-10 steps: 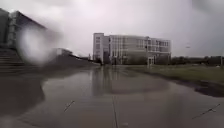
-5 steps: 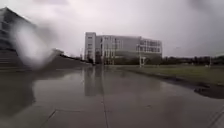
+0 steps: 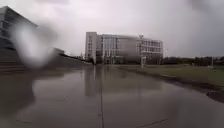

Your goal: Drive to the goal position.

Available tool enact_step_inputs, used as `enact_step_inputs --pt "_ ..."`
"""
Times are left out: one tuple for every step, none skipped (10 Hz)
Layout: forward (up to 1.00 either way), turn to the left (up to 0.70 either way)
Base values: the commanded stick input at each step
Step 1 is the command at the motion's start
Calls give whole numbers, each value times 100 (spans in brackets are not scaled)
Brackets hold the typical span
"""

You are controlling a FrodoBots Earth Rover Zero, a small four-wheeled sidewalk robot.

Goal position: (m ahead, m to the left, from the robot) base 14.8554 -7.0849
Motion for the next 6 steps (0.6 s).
enact_step_inputs --pt "70 0" --pt "70 0" --pt "70 0" --pt "70 0" --pt "70 0" --pt "70 0"
